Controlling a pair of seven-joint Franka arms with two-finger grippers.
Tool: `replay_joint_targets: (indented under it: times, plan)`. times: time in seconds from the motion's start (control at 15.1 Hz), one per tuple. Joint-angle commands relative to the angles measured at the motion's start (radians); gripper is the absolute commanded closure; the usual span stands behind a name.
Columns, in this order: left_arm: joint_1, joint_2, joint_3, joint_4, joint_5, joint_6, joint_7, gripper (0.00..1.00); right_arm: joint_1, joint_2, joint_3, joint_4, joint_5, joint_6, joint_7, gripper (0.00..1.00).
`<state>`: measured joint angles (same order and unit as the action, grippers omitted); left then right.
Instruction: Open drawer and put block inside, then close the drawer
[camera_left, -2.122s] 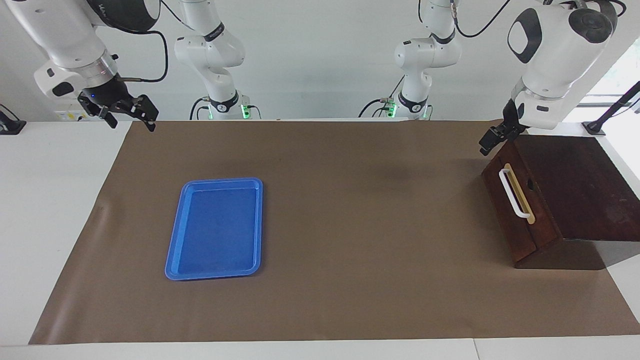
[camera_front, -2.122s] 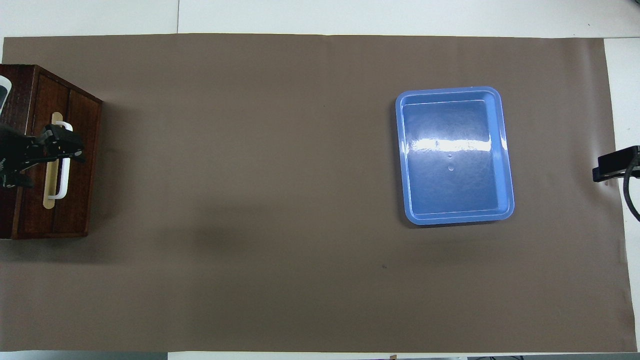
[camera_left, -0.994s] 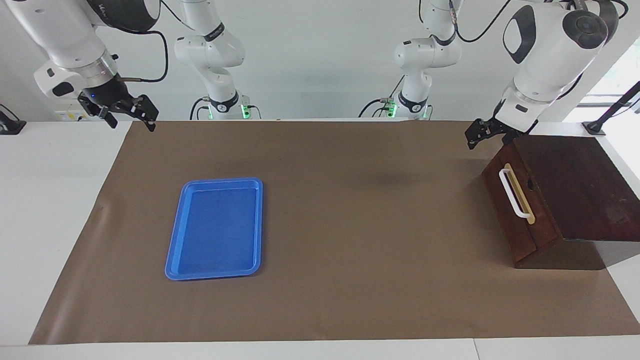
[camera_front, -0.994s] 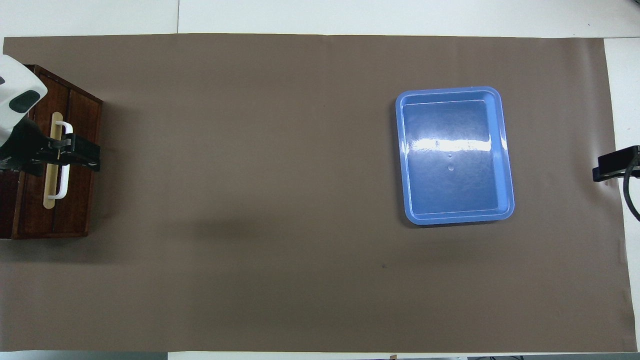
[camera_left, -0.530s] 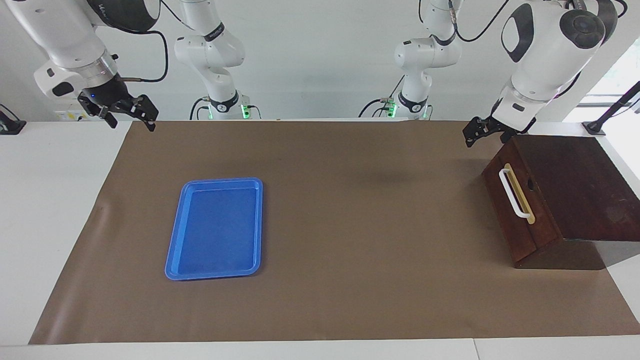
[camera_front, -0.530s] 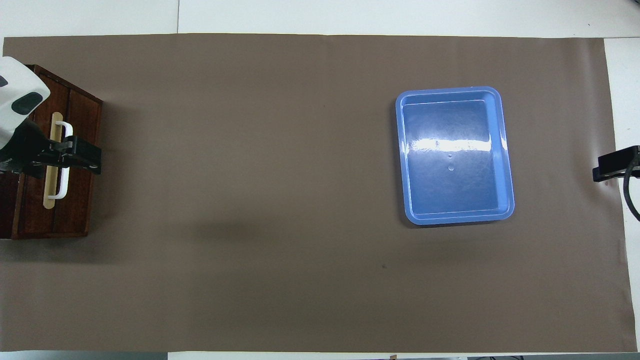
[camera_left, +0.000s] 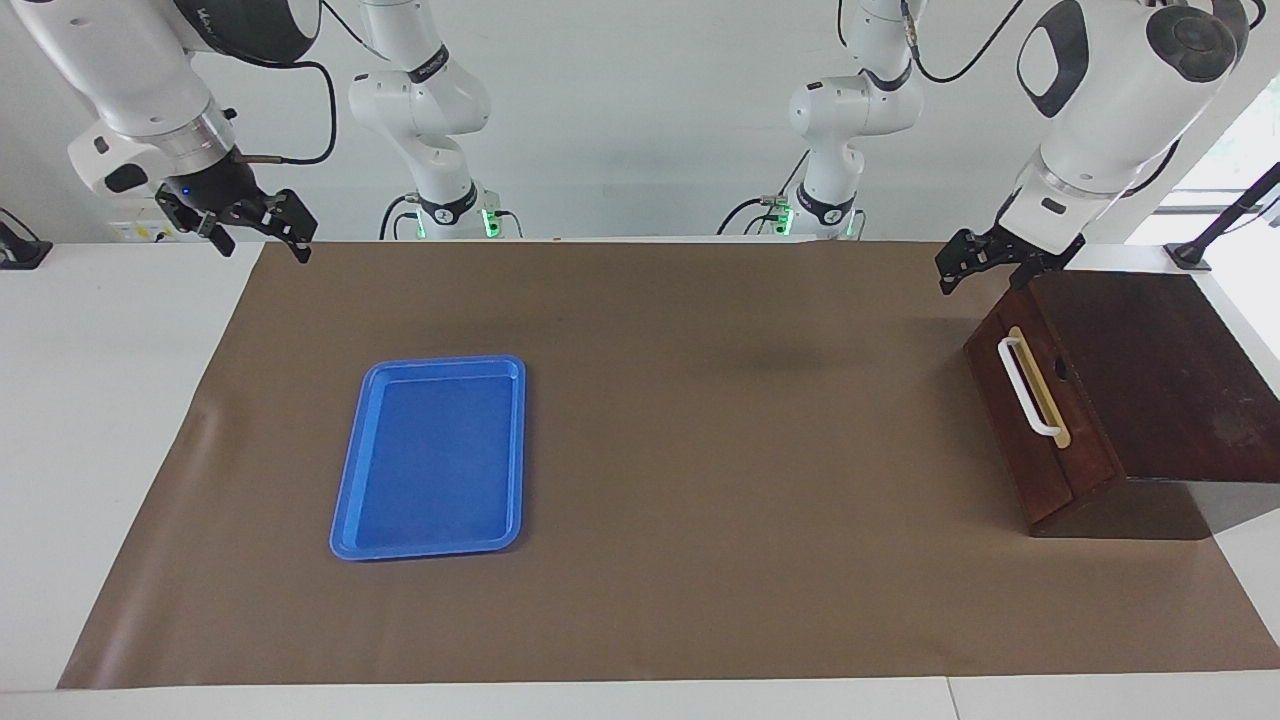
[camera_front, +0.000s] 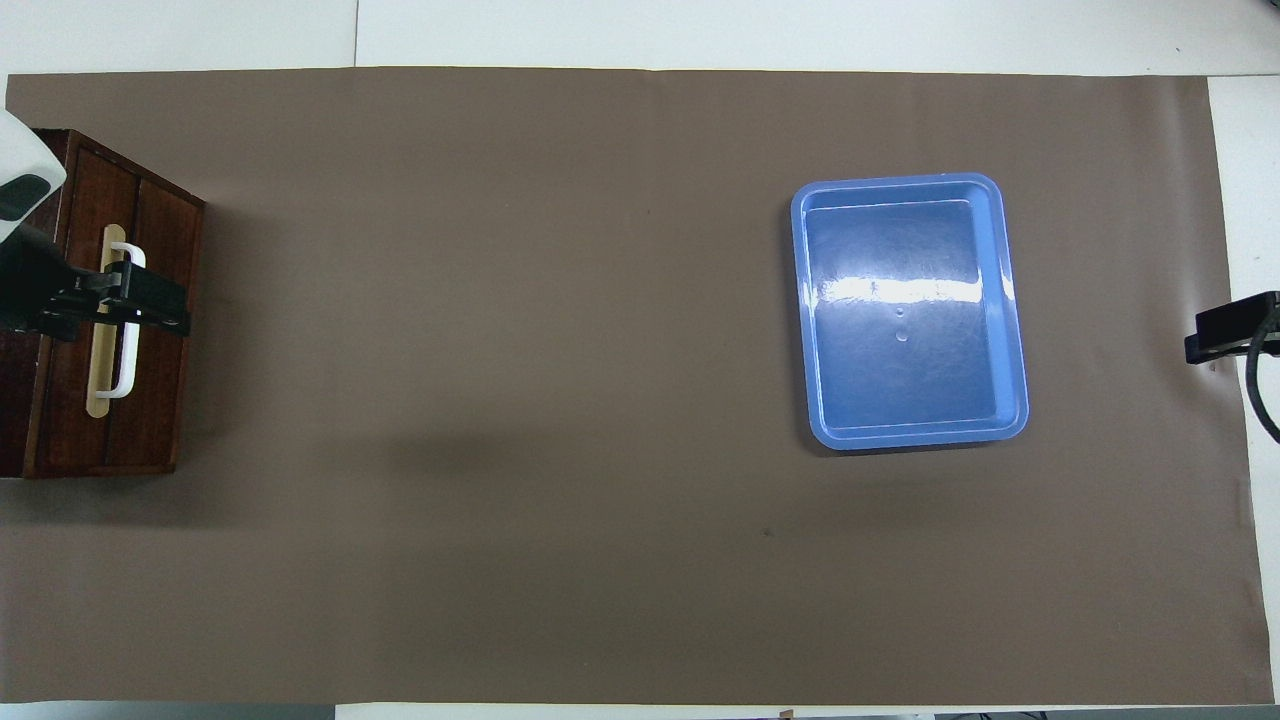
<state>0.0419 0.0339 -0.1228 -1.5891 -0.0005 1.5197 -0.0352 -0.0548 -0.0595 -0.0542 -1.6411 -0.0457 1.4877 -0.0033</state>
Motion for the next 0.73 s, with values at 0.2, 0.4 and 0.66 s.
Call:
replay_joint_targets:
  times: [0.2,0.4,0.66]
  plan:
    - [0.032,0.004,-0.005,0.021,-0.029,0.060,0.051,0.00,0.003,-0.005,0.000,0.006,-0.014,-0.017,0.000,0.00]
    - [0.026,0.003,-0.009,0.015,-0.019,0.057,0.051,0.00,0.003,-0.005,0.002,0.004,-0.014,-0.017,0.000,0.00]
    - [0.029,-0.008,-0.008,-0.006,-0.019,0.060,0.048,0.00,0.003,-0.005,0.002,0.006,-0.014,-0.017,0.000,0.00]
